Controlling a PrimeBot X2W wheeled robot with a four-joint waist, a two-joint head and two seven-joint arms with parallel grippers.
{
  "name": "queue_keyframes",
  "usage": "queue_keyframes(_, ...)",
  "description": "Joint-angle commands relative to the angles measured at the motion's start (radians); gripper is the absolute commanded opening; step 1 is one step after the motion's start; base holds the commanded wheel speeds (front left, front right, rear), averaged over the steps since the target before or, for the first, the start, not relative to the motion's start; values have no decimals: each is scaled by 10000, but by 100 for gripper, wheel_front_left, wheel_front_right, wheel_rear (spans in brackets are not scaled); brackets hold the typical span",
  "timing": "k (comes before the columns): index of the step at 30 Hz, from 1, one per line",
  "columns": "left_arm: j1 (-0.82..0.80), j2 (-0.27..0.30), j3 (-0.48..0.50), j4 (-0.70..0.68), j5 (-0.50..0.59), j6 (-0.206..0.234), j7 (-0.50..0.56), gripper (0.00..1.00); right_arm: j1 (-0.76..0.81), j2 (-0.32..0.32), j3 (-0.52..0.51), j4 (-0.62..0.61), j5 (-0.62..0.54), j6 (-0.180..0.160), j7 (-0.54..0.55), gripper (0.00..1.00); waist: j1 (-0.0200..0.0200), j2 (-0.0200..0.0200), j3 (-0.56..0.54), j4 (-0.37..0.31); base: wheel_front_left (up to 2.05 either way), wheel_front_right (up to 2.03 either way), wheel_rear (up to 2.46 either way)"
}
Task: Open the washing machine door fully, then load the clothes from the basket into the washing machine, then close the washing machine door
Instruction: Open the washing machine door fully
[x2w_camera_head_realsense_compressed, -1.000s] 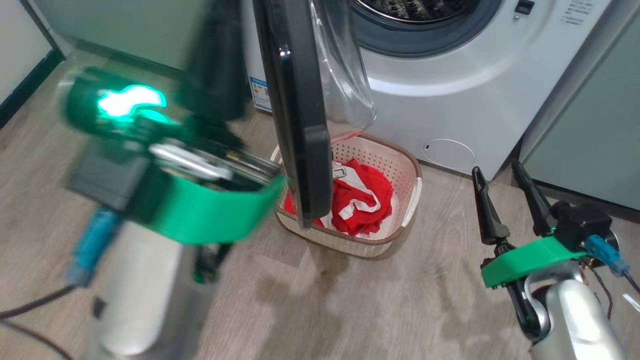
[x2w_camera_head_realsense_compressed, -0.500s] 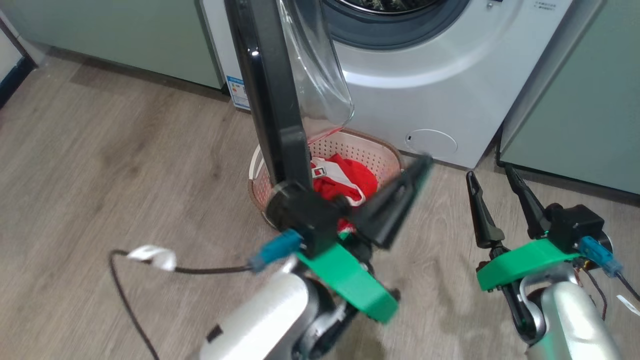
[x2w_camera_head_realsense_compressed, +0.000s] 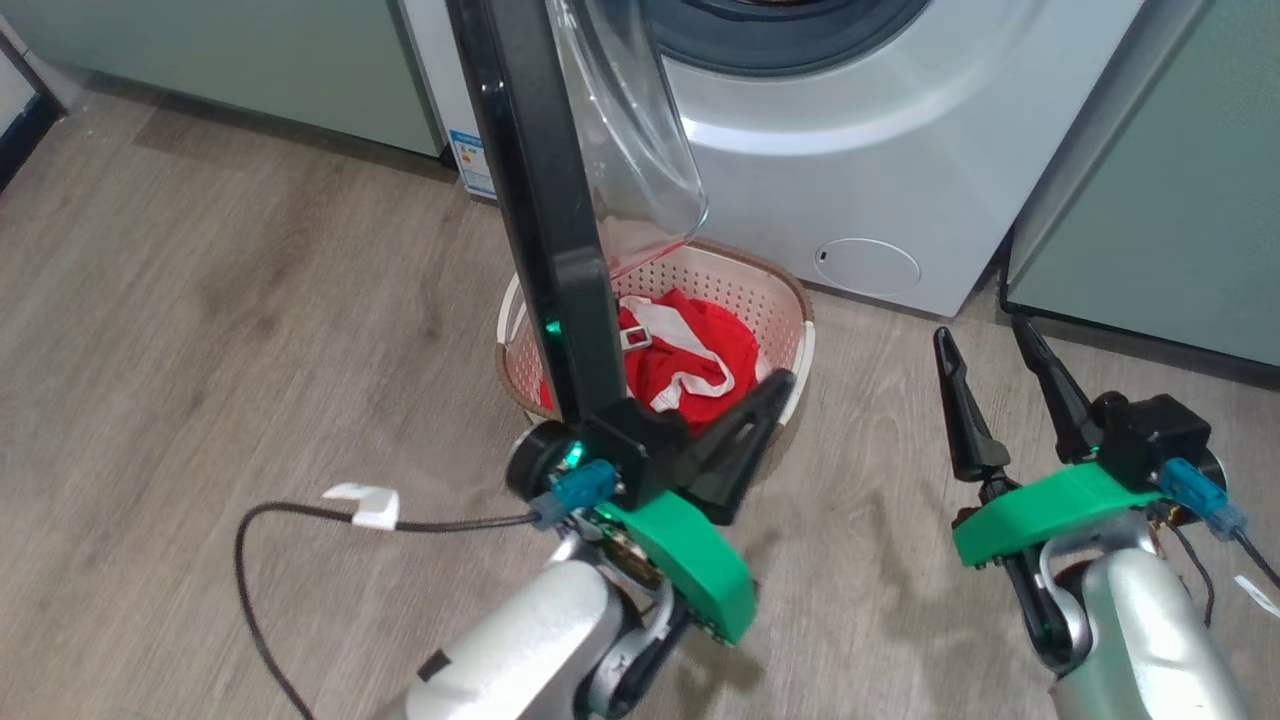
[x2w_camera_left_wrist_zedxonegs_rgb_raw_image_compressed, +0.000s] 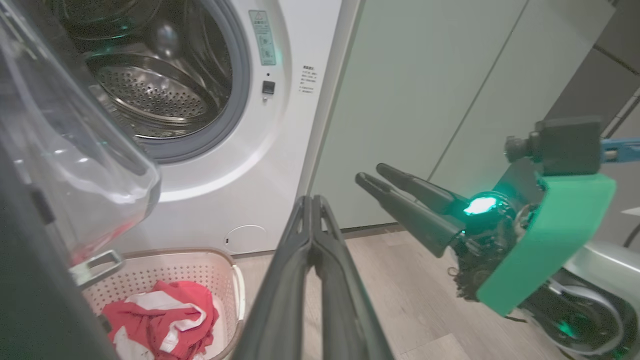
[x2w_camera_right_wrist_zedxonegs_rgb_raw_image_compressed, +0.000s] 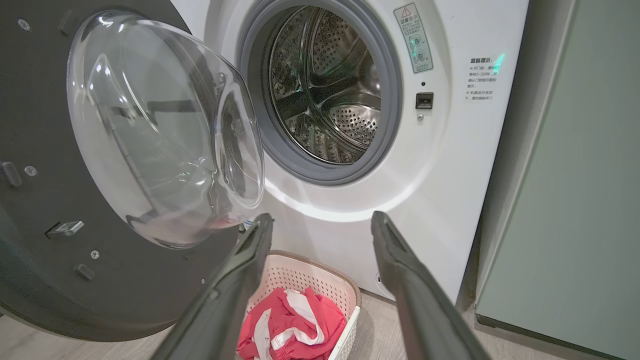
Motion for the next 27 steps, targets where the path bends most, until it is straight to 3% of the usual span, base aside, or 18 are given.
queue_keyframes(1,-335,145,460,-178,1,134,-143,0,-403,89,189,-288,-31,0,-105,100,0,0,19,18,0,0,0)
queue_keyframes(12,-343,778,1391,349,-142,550,-454,0,-437,101,144,-248,-26,0,-129,100,0,0,64,71,0,0,0)
queue_keyframes(27,-155,925,1844,503,-399,700,-625,0,-405,44,34,-228,-75,0,-57,100,0,0,14,393,0,0,0)
